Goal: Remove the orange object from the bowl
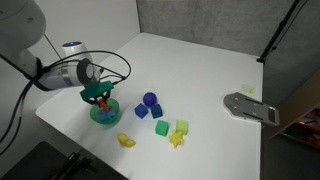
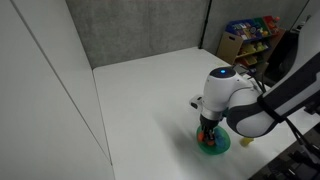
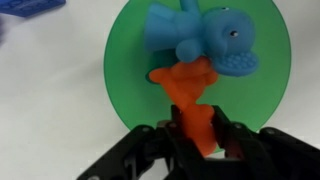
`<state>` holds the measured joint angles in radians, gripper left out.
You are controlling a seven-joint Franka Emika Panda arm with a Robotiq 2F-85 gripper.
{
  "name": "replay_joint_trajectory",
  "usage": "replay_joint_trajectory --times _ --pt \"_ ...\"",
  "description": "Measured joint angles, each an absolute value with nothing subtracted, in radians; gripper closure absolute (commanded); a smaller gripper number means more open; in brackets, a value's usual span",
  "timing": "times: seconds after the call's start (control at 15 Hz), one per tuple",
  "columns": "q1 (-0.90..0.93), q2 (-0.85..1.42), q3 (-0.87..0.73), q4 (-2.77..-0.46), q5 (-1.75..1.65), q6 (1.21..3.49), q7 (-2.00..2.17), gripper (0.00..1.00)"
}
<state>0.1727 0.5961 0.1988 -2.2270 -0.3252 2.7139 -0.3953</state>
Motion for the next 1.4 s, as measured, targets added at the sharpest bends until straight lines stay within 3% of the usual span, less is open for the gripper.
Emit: replay_joint_trajectory --times 0.87,1.4 --pt "0.102 0.311 0.211 -2.229 -0.172 2.537 -0.391 0.89" --pt "0.092 0.225 0.119 -2.214 -0.15 2.489 -0.258 0.9"
